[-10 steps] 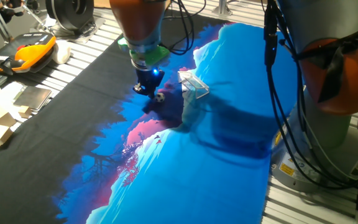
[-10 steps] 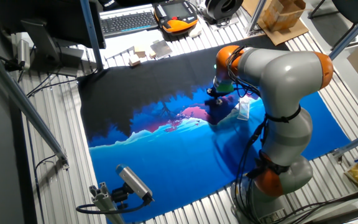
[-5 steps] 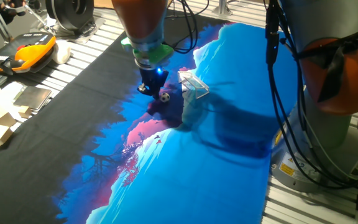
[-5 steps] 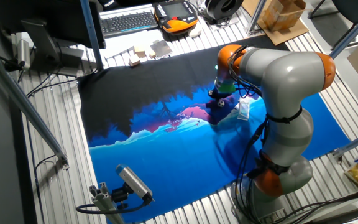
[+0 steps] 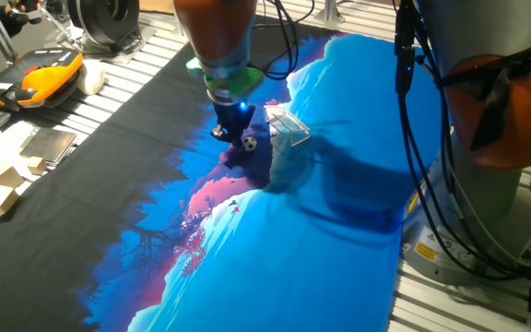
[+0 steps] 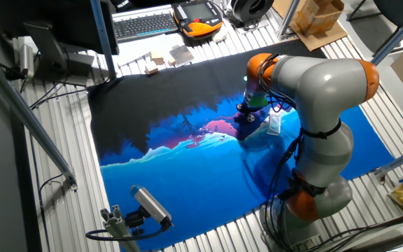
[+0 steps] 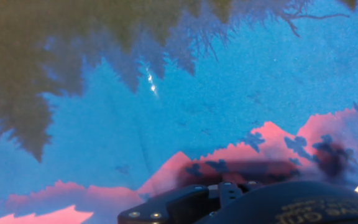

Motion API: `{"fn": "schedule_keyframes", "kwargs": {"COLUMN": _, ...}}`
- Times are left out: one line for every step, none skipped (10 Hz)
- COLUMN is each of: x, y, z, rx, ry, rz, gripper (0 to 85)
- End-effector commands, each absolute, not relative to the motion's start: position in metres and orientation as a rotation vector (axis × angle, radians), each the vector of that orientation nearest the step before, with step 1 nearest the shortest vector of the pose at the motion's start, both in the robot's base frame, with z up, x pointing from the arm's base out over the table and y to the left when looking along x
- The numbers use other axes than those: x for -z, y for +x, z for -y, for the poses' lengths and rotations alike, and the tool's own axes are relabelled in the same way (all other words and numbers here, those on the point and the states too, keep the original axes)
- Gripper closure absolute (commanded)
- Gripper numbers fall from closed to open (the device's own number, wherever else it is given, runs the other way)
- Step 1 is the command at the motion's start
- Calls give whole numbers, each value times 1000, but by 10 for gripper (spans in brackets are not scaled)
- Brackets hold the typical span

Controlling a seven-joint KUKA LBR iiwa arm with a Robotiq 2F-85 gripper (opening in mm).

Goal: Push the soccer ball into the goal

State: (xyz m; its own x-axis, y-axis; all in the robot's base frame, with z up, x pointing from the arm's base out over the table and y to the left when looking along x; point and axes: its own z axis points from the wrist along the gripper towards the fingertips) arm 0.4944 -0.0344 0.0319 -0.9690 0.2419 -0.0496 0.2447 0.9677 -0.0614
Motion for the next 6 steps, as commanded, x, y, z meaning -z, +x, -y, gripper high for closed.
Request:
{"fn": "schedule_keyframes", "kwargs": {"x": -32, "y": 494, "z": 33, "rx": 102, "ry": 381, "rz": -3079, "gripper": 850}}
{"fn": "schedule_keyframes", "kwargs": {"x": -32, "y": 493, "z": 33, "rx": 91, "ry": 367, "rz": -3091, "gripper": 850}}
{"fn": "schedule_keyframes", "kwargs": {"x": -33, "y": 492, "z": 33, "rx": 82, "ry": 354, "rz": -3102, "gripper": 850}}
{"fn": "schedule_keyframes", "kwargs": {"x": -34, "y": 491, "z": 32, "rx": 75, "ry": 336, "rz": -3119, "gripper": 850}}
{"fn": "schedule_keyframes", "kwargs": {"x": -36, "y": 490, "z": 33, "rx": 75, "ry": 318, "rz": -3140, "gripper": 850}}
{"fn": "schedule_keyframes", "kwargs": {"x": -37, "y": 489, "z": 34, "rx": 92, "ry": 303, "rz": -3142, "gripper": 850}}
